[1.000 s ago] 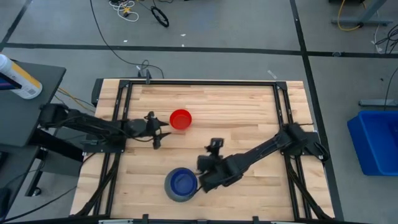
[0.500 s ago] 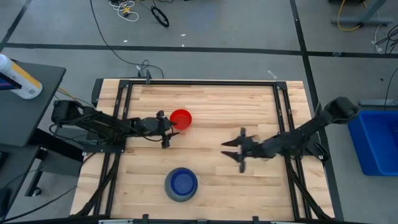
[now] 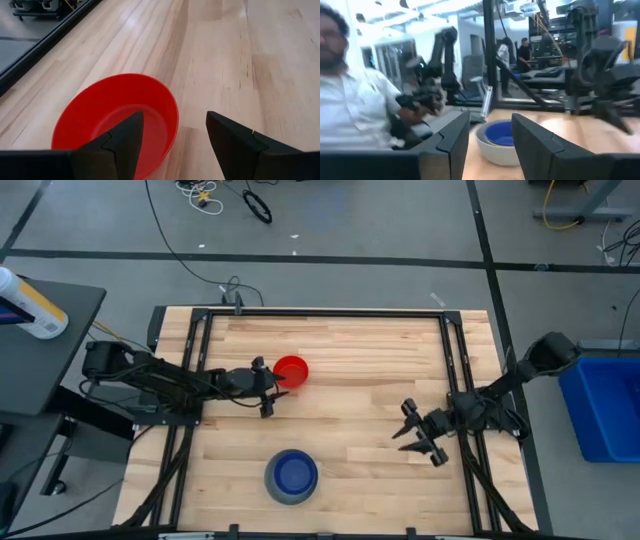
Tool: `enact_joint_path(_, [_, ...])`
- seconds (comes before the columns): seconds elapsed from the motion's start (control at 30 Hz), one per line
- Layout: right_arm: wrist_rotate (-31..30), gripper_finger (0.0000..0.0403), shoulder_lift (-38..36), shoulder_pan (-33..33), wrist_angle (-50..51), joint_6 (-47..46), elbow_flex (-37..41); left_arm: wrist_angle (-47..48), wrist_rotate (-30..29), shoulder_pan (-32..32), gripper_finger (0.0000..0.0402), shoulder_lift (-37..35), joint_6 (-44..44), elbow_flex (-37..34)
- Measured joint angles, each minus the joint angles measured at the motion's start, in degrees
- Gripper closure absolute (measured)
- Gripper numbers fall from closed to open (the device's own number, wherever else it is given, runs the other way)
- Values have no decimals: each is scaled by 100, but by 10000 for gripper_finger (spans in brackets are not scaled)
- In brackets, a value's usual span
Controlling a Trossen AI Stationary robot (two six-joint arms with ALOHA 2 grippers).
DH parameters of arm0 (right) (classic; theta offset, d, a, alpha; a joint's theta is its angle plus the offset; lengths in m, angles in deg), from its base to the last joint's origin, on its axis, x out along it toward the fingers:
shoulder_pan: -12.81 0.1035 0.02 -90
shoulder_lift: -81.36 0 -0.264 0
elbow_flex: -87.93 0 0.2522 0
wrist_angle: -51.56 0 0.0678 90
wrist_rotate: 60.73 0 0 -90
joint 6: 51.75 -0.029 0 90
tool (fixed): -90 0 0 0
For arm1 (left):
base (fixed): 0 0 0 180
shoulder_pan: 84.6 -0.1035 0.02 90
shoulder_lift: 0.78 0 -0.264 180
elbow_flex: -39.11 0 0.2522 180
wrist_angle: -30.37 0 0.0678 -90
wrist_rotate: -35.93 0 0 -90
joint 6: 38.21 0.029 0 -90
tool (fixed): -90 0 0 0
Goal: Nest bowls inside each other
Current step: Stack the red bowl on top of the purple bowl
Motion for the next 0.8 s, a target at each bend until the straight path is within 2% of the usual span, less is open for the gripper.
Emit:
enact_joint_path(0.07, [-91,245,-285,-67,384,108,3,1,-1,2,177,0,-2,0])
enact_joint_path(0.2, [-645,246,-1433,-143,2176,-183,2,-1,28,-2,177,1,-2,0])
enact_joint_path(0.27, [-760,248,-2169,-150,3223,-335,0,12,43,0,177,1,5,0])
enact_joint_path(0.47, [-795,246,-4589,-134,5518,-216,-2,-2,57,1,177,2,0,0])
enact_joint_path(0.6, [-1132,242,-6097,-132,7257,-278,-12,-6,56,1,177,0,-1,0])
enact_joint_path(0.73, [-926,240,-6607,-135,7732,155,-209,-30,62,1,177,0,3,-2])
enact_joint_path(0.8, [-1460,240,-6608,-148,7999,170,-256,-55,67,3,177,0,3,-4])
